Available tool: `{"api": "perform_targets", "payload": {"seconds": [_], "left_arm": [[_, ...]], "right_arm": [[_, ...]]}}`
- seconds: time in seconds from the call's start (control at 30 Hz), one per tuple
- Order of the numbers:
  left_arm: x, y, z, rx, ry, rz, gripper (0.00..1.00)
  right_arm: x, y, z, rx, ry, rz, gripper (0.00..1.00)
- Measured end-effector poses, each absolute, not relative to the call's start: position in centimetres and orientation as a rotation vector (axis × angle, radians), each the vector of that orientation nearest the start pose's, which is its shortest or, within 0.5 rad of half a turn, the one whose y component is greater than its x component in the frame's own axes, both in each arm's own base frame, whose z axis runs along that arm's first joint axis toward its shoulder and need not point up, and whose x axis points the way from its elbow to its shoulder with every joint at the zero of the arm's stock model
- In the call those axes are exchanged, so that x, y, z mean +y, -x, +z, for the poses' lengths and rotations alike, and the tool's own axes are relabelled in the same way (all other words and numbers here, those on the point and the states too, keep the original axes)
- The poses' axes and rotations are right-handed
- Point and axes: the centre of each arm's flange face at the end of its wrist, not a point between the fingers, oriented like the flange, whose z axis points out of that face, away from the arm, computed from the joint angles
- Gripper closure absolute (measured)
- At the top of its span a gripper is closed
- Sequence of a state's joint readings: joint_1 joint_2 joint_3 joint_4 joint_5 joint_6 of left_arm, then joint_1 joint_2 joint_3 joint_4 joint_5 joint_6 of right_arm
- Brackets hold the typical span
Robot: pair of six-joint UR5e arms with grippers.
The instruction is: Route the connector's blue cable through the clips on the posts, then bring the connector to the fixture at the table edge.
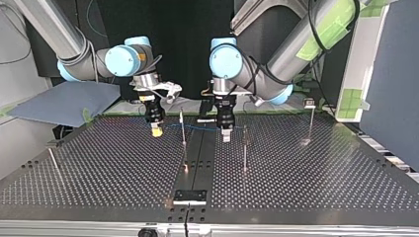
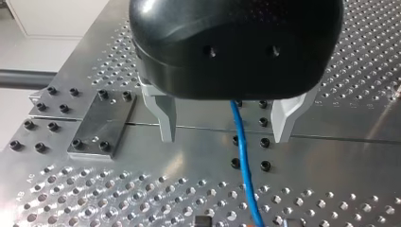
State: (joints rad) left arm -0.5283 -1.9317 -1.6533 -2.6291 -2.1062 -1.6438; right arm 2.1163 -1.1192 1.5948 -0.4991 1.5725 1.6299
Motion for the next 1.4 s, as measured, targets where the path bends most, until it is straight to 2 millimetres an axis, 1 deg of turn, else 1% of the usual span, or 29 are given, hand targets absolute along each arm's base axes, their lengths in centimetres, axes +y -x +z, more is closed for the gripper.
{"api": "perform_targets", "payload": {"seconds": [0.43,0.47,0.5,0.53,0.57,0.6,0.63,0.67,0.7,0.73,0.77,1.2,1.4], "left_arm": [[-36.91,-47.52,29.85,1.507,0.08,-0.04,0.0],[-36.94,-47.49,29.83,1.507,0.077,-0.038,0.02],[-36.98,-47.45,29.82,1.508,0.073,-0.036,0.02],[-37.03,-47.42,29.81,1.508,0.068,-0.034,0.22],[-37.11,-47.37,29.81,1.508,0.06,-0.032,0.35],[-37.17,-47.34,29.81,1.508,0.056,-0.032,0.35],[-37.21,-47.33,29.82,1.508,0.052,-0.032,0.5],[-37.27,-47.3,29.81,1.508,0.047,-0.032,0.79],[-37.3,-47.28,29.82,1.508,0.045,-0.033,0.79],[-37.34,-47.27,29.81,1.508,0.043,-0.033,0.93],[-37.36,-47.25,29.81,1.509,0.042,-0.034,1.0],[-37.05,-47.5,29.74,1.513,0.052,-0.049,1.0],[-37.51,-47.15,29.73,1.515,0.042,-0.059,1.0]], "right_arm": [[-47.36,-44.51,26.79,-0.935,-1.573,1.661,1.0],[-47.36,-44.52,26.78,-0.935,-1.573,1.661,1.0],[-47.35,-44.52,26.78,-0.935,-1.573,1.661,1.0],[-47.35,-44.52,26.79,-0.935,-1.574,1.661,1.0],[-47.34,-44.53,26.78,-0.935,-1.574,1.661,1.0],[-47.34,-44.53,26.78,-0.935,-1.574,1.661,1.0],[-47.34,-44.52,26.78,-0.935,-1.574,1.661,1.0],[-47.36,-44.51,26.78,-0.935,-1.574,1.661,1.0],[-47.36,-44.5,26.78,-0.935,-1.574,1.661,1.0],[-47.36,-44.5,26.78,-0.935,-1.574,1.661,1.0],[-47.36,-44.51,26.78,-0.935,-1.574,1.661,1.0],[-47.37,-44.46,26.76,-0.938,-1.575,1.659,1.0],[-47.35,-44.45,26.73,-0.94,-1.577,1.658,1.0]]}}
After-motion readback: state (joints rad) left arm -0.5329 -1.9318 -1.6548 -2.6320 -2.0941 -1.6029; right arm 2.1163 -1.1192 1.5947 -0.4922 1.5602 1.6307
